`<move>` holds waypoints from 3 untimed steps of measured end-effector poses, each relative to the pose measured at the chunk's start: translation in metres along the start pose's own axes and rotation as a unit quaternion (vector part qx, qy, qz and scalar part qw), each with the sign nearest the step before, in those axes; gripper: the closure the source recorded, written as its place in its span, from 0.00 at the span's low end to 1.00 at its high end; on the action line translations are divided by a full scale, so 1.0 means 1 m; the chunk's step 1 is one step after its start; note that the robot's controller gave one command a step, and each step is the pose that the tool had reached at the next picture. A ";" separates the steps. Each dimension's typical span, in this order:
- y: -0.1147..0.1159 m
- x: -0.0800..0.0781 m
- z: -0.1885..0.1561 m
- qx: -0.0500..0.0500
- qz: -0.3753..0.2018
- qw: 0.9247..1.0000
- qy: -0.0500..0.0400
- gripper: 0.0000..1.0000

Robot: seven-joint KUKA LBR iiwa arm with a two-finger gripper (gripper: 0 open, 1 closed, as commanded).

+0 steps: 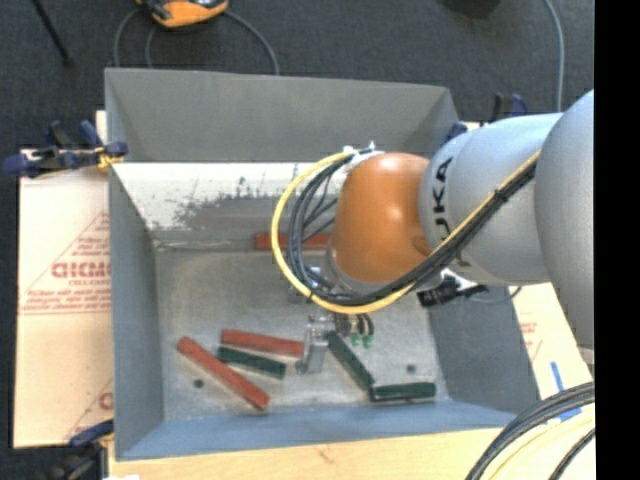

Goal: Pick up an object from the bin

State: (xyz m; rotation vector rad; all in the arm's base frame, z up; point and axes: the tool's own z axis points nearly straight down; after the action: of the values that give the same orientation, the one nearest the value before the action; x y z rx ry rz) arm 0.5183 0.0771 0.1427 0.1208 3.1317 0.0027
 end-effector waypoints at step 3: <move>0.038 -0.014 0.061 0.000 0.010 1.000 0.000 0.00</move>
Offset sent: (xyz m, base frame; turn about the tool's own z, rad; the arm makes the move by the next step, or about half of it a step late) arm 0.0338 0.0334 -0.0006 -0.1317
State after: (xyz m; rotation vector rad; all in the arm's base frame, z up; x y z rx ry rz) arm 0.5355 0.1137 0.0819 0.1532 3.1305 0.0033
